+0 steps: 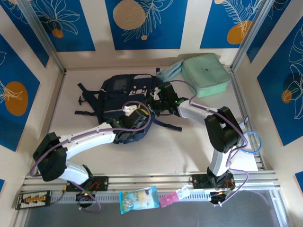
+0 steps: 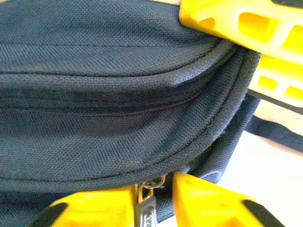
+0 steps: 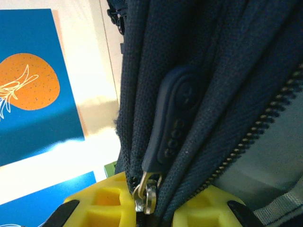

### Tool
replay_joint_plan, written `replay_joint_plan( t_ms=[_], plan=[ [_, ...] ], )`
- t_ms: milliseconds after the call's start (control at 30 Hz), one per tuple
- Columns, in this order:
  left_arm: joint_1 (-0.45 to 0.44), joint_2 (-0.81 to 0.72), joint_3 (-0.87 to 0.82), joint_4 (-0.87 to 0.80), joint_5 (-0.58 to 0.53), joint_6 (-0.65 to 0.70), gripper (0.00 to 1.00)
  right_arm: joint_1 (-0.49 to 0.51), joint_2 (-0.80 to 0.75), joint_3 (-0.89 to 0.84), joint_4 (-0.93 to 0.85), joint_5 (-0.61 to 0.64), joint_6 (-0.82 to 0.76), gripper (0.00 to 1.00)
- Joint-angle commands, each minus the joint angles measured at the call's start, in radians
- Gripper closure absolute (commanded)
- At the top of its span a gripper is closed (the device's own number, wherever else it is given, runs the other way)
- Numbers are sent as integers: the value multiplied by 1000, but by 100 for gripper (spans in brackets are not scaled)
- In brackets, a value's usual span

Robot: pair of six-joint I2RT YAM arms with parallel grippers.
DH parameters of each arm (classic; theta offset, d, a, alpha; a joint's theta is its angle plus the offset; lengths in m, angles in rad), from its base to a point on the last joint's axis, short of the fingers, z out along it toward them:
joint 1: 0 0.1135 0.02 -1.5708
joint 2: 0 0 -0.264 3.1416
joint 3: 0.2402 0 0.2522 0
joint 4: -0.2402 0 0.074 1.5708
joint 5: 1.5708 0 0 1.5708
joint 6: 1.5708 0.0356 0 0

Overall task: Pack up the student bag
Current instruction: Rotate the student bag at the top-center of the table.

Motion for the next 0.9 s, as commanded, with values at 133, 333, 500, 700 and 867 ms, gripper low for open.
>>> replay_joint_plan(
  t_ms=[133,333,500,700,867],
  plan=[
    [-4,-47,-48,3,-33,-4,92,4,-33,23,-9,-32,-26,87],
    [-2,-94,-72,15,-29,31,100,-23,-40,10,-33,6,-37,90],
    [25,-153,-84,-52,-41,113,100,-65,-65,-32,-55,72,-49,91],
    [96,-322,-227,-89,-73,123,100,-144,-97,-74,-70,96,-50,91],
    [143,-429,-317,85,67,312,100,-166,-110,-75,-88,106,-53,91]
  ],
)
